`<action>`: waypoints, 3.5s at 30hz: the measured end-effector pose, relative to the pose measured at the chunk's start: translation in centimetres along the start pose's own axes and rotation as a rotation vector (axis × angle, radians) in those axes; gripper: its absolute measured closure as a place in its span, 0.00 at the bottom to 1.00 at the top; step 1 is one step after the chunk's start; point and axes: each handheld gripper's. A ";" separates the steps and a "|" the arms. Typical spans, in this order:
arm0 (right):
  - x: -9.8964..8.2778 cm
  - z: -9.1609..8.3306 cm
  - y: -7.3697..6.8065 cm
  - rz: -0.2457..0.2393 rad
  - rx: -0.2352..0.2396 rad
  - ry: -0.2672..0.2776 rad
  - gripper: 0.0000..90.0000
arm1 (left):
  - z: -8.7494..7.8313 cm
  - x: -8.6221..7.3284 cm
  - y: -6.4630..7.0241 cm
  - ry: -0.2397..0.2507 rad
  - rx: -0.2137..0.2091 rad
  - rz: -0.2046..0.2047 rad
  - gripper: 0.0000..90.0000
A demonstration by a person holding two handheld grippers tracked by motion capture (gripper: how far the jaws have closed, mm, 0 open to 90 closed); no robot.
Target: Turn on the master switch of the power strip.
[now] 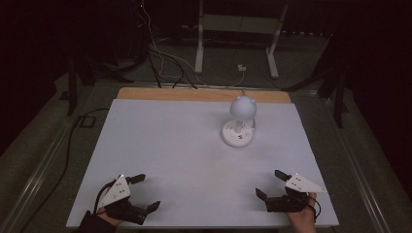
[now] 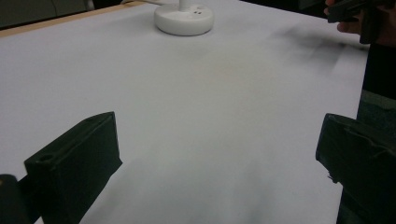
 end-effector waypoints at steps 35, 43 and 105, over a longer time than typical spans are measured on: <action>1.8 0.4 -1.5 -0.016 0.065 -0.135 0.00 | 0.0 0.0 0.0 0.000 -0.001 -0.009 0.00; 2.8 -0.1 -1.2 -0.015 0.038 -0.085 0.00 | 0.0 0.0 -0.1 0.000 -0.003 -0.010 0.00; 12.0 6.9 3.4 0.015 0.025 -0.110 0.00 | -0.1 0.1 -0.1 0.005 -0.004 -0.016 0.00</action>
Point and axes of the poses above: each handheld gripper's, and its own axes: z roughly forward along the jaws, x roughly out of its top, y roughly to its right, and after that the axes turned 8 degrees about -x, right-handed
